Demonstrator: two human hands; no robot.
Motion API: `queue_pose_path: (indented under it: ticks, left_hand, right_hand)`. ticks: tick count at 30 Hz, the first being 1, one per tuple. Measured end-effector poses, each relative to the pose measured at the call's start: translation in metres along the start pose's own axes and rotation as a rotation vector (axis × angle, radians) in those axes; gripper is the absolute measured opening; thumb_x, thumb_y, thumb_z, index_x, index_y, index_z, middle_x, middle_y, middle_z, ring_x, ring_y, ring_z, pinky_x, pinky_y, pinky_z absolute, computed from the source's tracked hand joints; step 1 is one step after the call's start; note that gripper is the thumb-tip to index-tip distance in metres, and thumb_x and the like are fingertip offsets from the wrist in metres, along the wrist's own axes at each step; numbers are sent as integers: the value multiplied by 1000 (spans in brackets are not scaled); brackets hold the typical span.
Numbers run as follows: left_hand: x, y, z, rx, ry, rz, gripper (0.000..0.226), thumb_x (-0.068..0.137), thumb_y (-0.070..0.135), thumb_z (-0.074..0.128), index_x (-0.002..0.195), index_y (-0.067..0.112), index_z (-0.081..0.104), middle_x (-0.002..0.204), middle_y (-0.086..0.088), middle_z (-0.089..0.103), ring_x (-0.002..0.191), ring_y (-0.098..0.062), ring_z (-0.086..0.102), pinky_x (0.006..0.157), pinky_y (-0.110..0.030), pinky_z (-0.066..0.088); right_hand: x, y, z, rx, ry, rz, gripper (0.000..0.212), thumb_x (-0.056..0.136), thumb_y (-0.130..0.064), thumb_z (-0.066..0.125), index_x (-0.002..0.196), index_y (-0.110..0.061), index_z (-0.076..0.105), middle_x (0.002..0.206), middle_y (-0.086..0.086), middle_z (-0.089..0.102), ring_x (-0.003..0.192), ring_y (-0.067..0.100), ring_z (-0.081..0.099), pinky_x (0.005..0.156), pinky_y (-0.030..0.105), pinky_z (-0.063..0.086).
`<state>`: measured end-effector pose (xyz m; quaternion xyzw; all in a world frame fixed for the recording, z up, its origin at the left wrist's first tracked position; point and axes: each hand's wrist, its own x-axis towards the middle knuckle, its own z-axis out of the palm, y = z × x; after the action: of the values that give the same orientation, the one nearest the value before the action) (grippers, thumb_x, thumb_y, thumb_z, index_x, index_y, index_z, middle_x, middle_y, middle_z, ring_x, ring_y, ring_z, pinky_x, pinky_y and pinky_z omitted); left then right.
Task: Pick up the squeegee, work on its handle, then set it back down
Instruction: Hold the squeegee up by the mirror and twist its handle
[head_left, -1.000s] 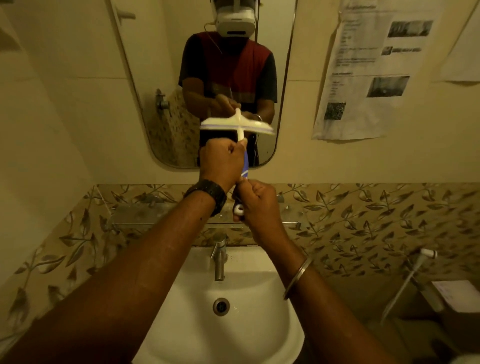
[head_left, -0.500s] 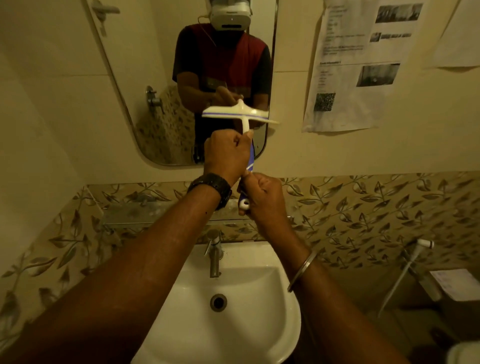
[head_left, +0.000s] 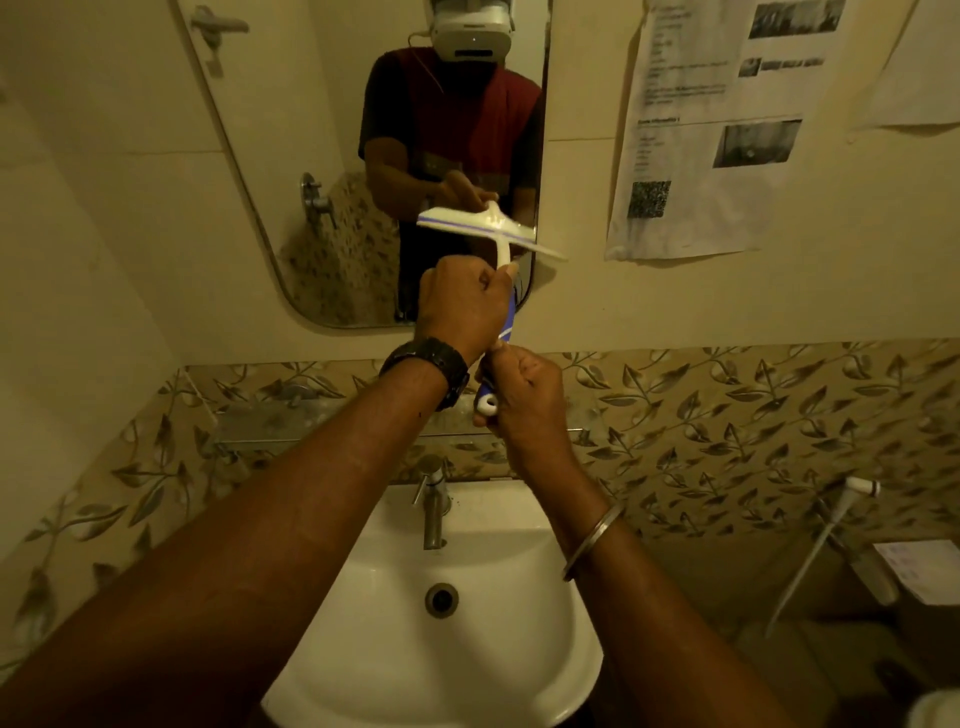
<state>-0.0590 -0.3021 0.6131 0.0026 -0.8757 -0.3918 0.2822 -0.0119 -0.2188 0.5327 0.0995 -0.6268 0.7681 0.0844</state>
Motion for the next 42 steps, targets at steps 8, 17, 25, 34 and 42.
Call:
queue_pose_path:
  ticks: [8, 17, 25, 34, 42]
  left_hand:
    - [-18, -19, -1, 48, -36, -38, 51, 99, 34, 61, 52, 24, 44, 48, 8, 42, 44, -6, 38, 50, -22, 29]
    - [-11, -22, 9, 106, -53, 10, 56, 98, 38, 62, 49, 22, 39, 46, 8, 39, 45, -7, 37, 49, -23, 26]
    - [-21, -46, -8, 139, -46, -7, 53, 98, 35, 62, 50, 22, 43, 46, 8, 40, 42, -5, 37, 44, -12, 23]
    - [-5, -45, -21, 64, -39, 31, 51, 97, 35, 63, 52, 21, 47, 48, 7, 45, 44, -5, 41, 50, -18, 30]
    - [-9, -57, -46, -36, 25, 53, 51, 99, 34, 61, 54, 11, 51, 48, 1, 44, 43, -7, 35, 46, -20, 31]
  right_hand:
    - [-18, 17, 6, 53, -12, 72, 38, 108, -27, 56, 75, -11, 62, 64, 6, 59, 47, 13, 55, 45, 24, 48]
    - [-11, 39, 9, 73, 46, 55, 41, 107, -27, 54, 74, -3, 57, 70, 28, 53, 62, 30, 52, 56, 39, 50]
    - [-27, 38, 23, 92, -20, 103, 40, 109, -22, 53, 78, 2, 58, 67, 14, 54, 52, 20, 53, 45, 26, 51]
    - [-16, 34, 41, 76, 6, 23, 42, 110, -21, 51, 80, 8, 56, 69, 24, 56, 57, 28, 53, 44, 25, 51]
    - [-22, 23, 58, -15, -44, -41, 44, 109, -23, 54, 71, -1, 57, 62, 10, 56, 52, 24, 53, 48, 34, 51]
